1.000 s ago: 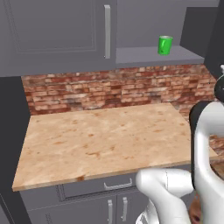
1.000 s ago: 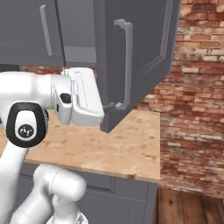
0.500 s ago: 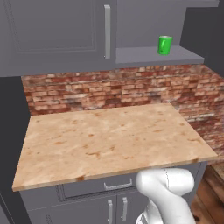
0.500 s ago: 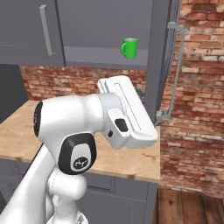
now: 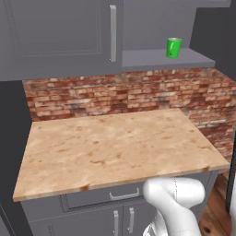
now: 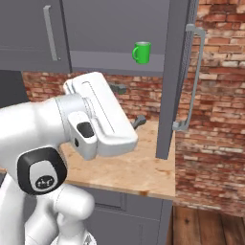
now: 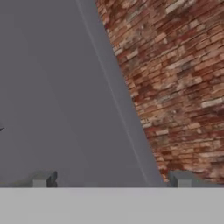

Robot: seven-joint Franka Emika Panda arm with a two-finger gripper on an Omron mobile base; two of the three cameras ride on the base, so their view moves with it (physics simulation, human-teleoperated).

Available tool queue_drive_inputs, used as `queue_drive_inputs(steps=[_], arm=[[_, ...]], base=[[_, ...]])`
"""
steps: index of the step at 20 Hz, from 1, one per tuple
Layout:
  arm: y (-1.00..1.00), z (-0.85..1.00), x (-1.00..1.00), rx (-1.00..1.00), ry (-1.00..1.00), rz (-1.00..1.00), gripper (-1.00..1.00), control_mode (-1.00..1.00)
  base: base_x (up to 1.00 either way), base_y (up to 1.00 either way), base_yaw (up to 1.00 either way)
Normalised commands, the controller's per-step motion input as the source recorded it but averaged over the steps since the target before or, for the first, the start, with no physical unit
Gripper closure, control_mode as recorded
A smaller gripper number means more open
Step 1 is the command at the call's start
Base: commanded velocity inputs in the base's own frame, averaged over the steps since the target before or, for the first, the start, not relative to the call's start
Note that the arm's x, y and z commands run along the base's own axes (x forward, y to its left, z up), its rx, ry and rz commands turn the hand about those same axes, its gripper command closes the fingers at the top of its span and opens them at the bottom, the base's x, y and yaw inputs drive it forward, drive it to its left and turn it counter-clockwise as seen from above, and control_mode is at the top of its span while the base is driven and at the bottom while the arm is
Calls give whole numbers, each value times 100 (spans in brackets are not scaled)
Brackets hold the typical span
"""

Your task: Open the cabinet directly in front. Then move the beer and the mug to the dining counter with the jar on it.

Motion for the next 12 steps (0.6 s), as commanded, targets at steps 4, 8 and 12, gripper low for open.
queue_drive_inputs(steps=[4,8,12], arm=[[76,59,-82,-16,-15,3,-100,-100],[100,13,-7,-4,24,48,-100,-100],[100,-12,33,5,25,47,-100,-100]], base=[[0,0,0],[0,0,0],[0,0,0]])
